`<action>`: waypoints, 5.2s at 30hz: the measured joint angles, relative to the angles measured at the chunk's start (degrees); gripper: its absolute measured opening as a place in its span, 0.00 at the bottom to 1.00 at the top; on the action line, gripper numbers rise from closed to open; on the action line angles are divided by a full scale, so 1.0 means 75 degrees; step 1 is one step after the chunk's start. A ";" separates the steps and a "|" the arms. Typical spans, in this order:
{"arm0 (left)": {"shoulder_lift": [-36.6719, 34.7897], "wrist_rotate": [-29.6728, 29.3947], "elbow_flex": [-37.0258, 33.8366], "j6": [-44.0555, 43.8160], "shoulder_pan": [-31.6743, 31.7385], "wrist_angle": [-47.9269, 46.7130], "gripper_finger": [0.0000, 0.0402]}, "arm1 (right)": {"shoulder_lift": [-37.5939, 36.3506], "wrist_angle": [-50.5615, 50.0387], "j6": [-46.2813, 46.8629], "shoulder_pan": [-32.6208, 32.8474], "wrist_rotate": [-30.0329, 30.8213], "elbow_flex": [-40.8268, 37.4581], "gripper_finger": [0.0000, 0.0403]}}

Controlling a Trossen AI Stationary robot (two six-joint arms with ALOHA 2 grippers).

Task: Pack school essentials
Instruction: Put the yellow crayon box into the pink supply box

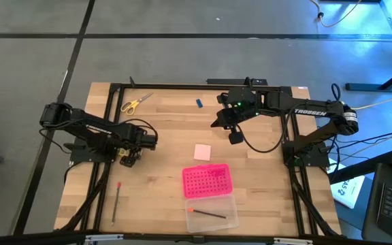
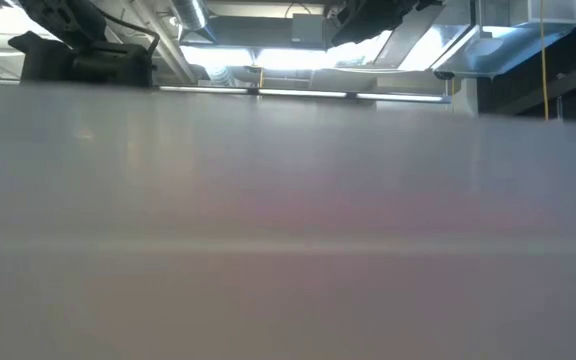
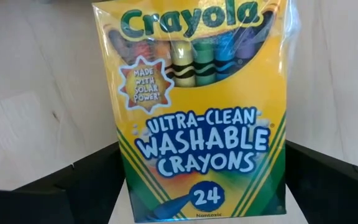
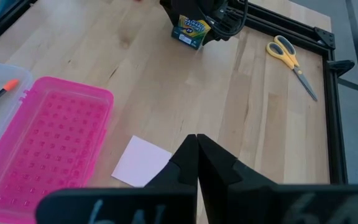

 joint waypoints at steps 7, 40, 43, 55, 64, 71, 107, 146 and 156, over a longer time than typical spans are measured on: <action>0.0000 0.0006 0.0000 0.0000 0.0000 -0.0011 0.98 | 0.0000 0.0000 0.0000 0.0000 0.0000 0.0000 0.01; 0.0000 -0.0437 0.0000 -0.0262 0.0137 -0.0303 0.94 | 0.0000 0.0000 0.0000 -0.0002 0.0000 0.0000 0.01; 0.0000 -0.0543 0.0000 -0.0204 0.0134 -0.0344 0.93 | 0.0000 0.0000 0.0000 -0.0001 0.0000 0.0000 0.01; -0.0004 -0.0681 0.0000 0.0715 0.0099 -0.0277 0.74 | 0.0000 0.0000 0.0000 -0.0001 0.0000 0.0000 0.01; -0.0009 -0.0712 0.0000 0.2480 0.0099 0.0081 0.73 | -0.0001 0.0000 0.0000 0.0001 0.0000 0.0000 0.01; -0.0012 -0.0699 0.0006 0.3823 -0.0037 0.0278 0.73 | -0.0002 0.0000 0.0000 -0.0002 0.0000 0.0000 0.01; -0.0009 -0.0775 0.0003 1.0027 -0.0420 0.1078 0.73 | -0.0002 0.0000 0.0000 0.0001 0.0000 0.0000 0.01; -0.0012 -0.0348 0.1998 1.3641 -0.1260 0.1086 0.72 | -0.0003 0.0000 0.0000 0.0001 0.0000 0.0000 0.01; -0.0015 -0.0378 0.2366 1.3331 -0.2213 0.1087 0.72 | -0.0002 0.0000 0.0000 -0.0002 0.0000 0.0000 0.01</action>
